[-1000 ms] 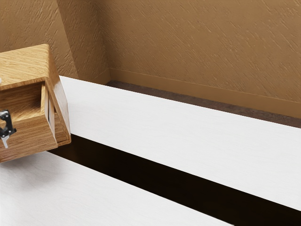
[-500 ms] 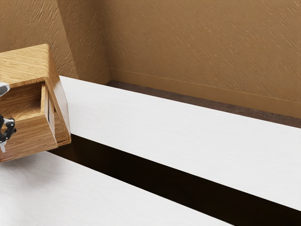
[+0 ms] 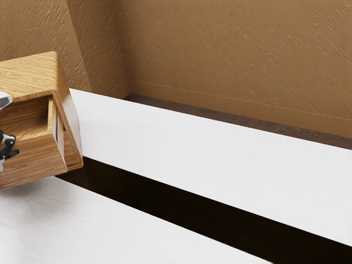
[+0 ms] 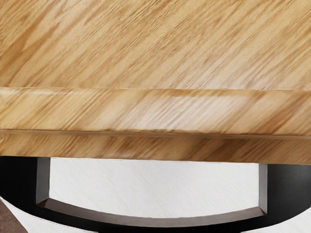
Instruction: Push the drawer handle with one arm to close the drawer
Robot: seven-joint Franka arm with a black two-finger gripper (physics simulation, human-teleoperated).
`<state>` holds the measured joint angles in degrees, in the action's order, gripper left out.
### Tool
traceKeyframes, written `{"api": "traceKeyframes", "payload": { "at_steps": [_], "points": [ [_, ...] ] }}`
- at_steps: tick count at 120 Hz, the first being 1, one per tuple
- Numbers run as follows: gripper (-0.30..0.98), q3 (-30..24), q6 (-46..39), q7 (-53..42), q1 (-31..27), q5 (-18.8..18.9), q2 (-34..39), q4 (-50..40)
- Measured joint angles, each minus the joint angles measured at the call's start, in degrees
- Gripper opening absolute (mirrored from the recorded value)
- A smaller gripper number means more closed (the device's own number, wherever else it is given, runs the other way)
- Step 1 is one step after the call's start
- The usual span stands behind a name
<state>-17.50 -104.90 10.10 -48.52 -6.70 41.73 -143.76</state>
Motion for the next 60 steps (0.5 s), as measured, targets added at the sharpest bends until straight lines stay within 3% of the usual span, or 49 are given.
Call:
{"api": "traceKeyframes", "payload": {
  "at_steps": [60],
  "points": [
    [-0.1,0.0,-1.82,-2.98,-1.21,2.16,-7.96,5.51]
  ]
}}
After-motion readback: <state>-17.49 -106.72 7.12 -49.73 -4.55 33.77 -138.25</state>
